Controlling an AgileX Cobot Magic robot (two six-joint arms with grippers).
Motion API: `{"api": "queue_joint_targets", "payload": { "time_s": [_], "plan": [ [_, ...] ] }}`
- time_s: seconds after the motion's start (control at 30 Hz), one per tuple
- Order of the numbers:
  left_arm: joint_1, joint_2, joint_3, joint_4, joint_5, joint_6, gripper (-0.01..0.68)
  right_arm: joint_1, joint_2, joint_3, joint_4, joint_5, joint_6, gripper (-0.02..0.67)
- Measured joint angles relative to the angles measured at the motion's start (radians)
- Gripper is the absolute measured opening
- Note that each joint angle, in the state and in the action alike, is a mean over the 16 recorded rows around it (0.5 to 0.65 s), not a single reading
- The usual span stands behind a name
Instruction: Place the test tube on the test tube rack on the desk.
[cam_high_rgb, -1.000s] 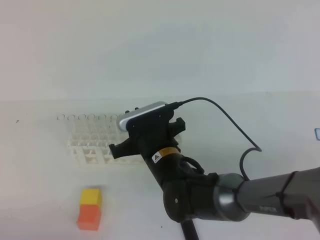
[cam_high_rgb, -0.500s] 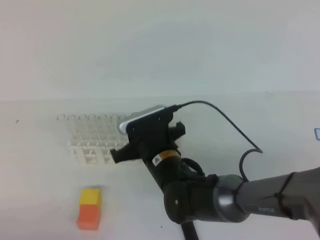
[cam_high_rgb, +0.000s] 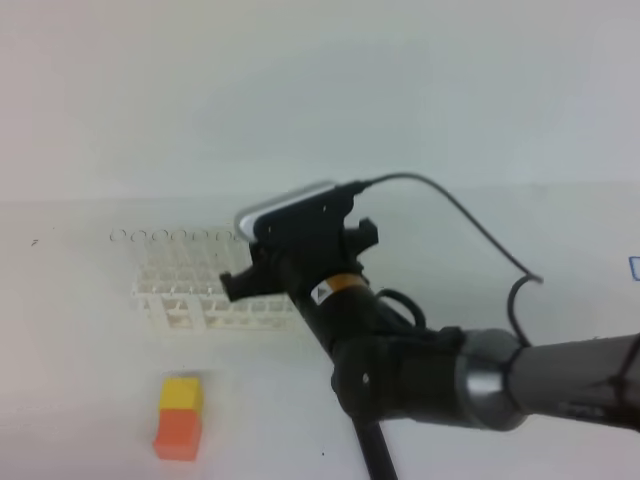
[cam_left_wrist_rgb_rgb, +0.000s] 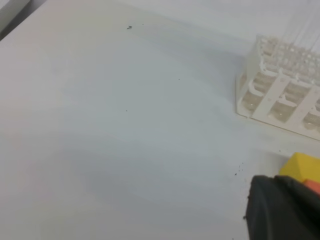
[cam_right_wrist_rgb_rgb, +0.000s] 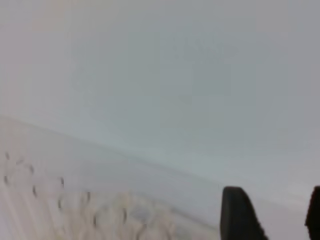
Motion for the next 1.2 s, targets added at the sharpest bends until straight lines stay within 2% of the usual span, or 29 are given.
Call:
{"api": "queue_joint_targets", "payload": {
  "time_s": [0.23, 0.47, 0.73, 1.2],
  "plan": [
    [0.000, 0.000, 0.000, 0.000, 0.000, 0.000, -0.001, 0.000, -0.156, 0.012, -0.052, -0.022, -0.069, 0.281],
    [0.000, 0.000, 0.000, 0.000, 0.000, 0.000, -0.001, 0.000, -0.408, 0.095, -0.185, -0.041, -0.118, 0.164],
    [0.000, 0.000, 0.000, 0.000, 0.000, 0.000, -0.001, -0.014, -0.752, 0.309, -0.332, -0.010, -0.125, 0.025],
    [0.000, 0.000, 0.000, 0.000, 0.000, 0.000, -0.001, -0.090, -1.148, 0.708, -0.418, 0.138, -0.113, 0.001]
  ]
}}
